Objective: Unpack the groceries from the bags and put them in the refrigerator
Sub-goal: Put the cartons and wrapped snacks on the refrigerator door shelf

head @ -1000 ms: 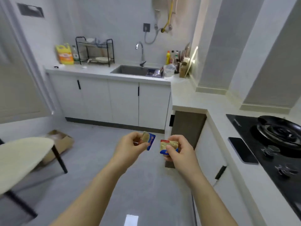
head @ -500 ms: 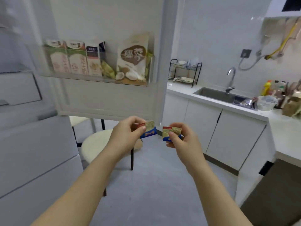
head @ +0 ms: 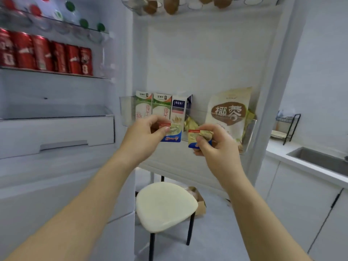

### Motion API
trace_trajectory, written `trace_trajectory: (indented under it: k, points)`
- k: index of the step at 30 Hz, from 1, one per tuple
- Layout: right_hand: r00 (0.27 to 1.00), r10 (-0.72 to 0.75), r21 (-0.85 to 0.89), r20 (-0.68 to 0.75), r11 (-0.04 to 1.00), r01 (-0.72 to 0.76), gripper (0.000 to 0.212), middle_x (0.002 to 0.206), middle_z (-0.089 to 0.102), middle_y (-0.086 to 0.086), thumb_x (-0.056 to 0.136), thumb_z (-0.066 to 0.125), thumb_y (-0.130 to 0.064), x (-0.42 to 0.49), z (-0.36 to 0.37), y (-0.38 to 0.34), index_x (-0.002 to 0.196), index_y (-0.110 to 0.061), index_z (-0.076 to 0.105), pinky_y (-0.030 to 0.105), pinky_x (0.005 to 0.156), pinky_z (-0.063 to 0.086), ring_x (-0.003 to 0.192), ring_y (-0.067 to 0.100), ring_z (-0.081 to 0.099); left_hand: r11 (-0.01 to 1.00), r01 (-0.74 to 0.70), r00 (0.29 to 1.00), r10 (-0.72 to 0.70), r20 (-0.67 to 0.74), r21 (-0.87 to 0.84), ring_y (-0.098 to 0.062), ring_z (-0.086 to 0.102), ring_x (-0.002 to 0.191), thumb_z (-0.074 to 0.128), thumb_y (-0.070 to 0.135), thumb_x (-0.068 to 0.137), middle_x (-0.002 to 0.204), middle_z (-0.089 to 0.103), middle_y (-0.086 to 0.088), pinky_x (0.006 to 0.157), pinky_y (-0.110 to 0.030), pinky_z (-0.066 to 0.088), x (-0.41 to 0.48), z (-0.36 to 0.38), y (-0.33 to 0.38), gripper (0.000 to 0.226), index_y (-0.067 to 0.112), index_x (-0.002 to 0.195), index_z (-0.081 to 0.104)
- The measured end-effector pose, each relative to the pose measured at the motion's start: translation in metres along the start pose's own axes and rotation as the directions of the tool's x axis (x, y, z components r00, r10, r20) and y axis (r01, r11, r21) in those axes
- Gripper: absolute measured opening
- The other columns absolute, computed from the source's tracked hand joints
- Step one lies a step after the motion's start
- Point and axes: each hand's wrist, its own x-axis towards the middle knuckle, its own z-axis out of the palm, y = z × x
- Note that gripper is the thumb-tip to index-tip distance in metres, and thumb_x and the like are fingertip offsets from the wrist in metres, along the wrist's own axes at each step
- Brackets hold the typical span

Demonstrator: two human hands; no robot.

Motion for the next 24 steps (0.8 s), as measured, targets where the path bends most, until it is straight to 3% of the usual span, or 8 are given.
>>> trace_trajectory:
  k: [4,8,13,18,20,24]
  points:
    - [0.992,-0.128,-0.027,0.014,0.991,0.128,0.020,0.082,0.060,-0.019,0.089,0.059,-0.010,0.041,0.019,-0.012,0.093,-0.030,0.057,0.038,0.071,0.057,0.081,0.014,0.065,0.998,-0.049,0.992,0.051,-0.111,0.026,-0.010,0.063,0.094,0.059,0.016,0.091,0.094,0.067,0.007,0.080,-0.027,0.053,0.039,-0.019,0.001,0.012,0.028,0.091,0.062]
    - [0.977,-0.213,-0.063,0.026,0.975,0.214,0.031,0.082,0.061,-0.017,0.091,0.058,-0.014,0.081,0.031,-0.023,0.080,-0.041,0.047,0.026,0.060,0.056,0.081,0.005,0.065,0.998,-0.065,0.987,0.066,-0.148,0.007,-0.015,0.064,0.096,0.059,0.019,0.091,0.093,0.068,0.004,0.079,-0.038,0.056,0.074,-0.033,-0.004,0.008,0.024,0.096,0.061]
    - [0.978,-0.187,-0.144,0.088,0.970,0.198,0.023,0.084,0.062,-0.010,0.093,0.055,-0.021,0.129,0.046,-0.038,0.079,-0.036,0.044,0.034,0.050,0.056,0.069,0.007,0.064,0.987,-0.156,0.967,0.148,-0.206,-0.025,-0.009,0.064,0.085,0.058,0.019,0.091,0.089,0.065,0.008,0.061,-0.023,0.052,0.114,-0.054,-0.009,0.013,0.031,0.088,0.057]
    - [0.987,-0.090,-0.266,0.137,0.956,0.124,0.021,0.084,0.063,-0.008,0.093,0.054,-0.024,0.162,0.067,-0.035,0.077,-0.032,0.043,0.020,0.041,0.043,0.065,0.004,0.062,0.995,-0.100,0.985,0.099,-0.143,-0.001,-0.008,0.066,0.078,0.060,0.021,0.090,0.089,0.068,0.005,0.061,-0.026,0.055,0.152,-0.070,-0.024,0.009,0.028,0.085,0.057]
    - [0.984,-0.060,-0.294,0.165,0.950,0.107,0.021,0.086,0.067,0.001,0.092,0.057,-0.023,0.170,0.075,-0.034,0.076,-0.030,0.045,0.025,0.045,0.045,0.072,0.012,0.066,0.997,-0.078,0.993,0.080,-0.086,0.028,-0.007,0.066,0.077,0.061,0.023,0.089,0.085,0.069,0.006,0.063,-0.029,0.056,0.166,-0.074,-0.030,0.010,0.028,0.082,0.057]
    - [0.991,0.011,-0.291,0.133,0.956,0.028,0.021,0.086,0.068,0.011,0.089,0.062,-0.019,0.182,0.089,-0.031,0.075,-0.028,0.049,0.048,0.068,0.058,0.078,0.025,0.070,0.994,-0.059,0.995,0.052,0.081,0.095,-0.008,0.065,0.080,0.064,0.025,0.087,0.087,0.069,0.006,0.064,-0.031,0.056,0.191,-0.081,-0.045,0.010,0.028,0.081,0.057]
